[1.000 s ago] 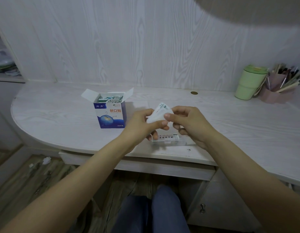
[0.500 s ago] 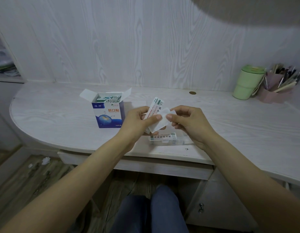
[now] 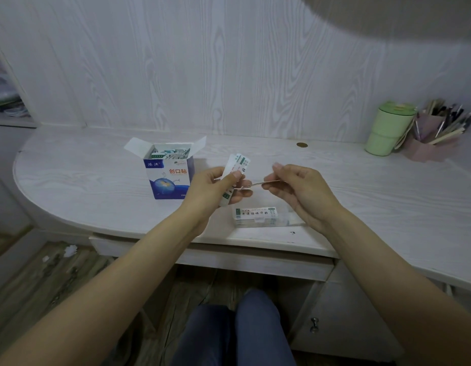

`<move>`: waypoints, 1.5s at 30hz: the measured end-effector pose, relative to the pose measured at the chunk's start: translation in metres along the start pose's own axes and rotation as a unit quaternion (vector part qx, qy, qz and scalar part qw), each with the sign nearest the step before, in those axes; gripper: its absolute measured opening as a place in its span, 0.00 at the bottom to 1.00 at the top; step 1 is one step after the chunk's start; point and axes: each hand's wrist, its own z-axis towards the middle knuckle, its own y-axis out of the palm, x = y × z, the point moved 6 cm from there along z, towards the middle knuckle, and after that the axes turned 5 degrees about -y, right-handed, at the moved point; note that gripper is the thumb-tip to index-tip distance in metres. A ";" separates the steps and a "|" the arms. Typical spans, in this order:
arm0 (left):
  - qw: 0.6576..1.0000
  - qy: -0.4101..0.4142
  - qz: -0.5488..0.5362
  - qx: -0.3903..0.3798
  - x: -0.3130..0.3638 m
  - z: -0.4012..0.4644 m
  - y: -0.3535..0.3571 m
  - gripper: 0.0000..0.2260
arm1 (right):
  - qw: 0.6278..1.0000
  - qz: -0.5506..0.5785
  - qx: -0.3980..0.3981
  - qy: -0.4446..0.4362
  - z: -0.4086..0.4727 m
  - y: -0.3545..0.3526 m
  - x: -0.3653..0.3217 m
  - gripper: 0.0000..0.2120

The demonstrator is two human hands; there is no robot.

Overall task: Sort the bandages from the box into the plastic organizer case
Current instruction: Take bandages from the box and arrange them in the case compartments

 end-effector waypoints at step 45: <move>0.995 0.053 0.081 0.029 0.004 0.000 -0.016 0.05 | 0.794 -0.598 -0.084 -0.069 0.006 0.027 0.017 0.05</move>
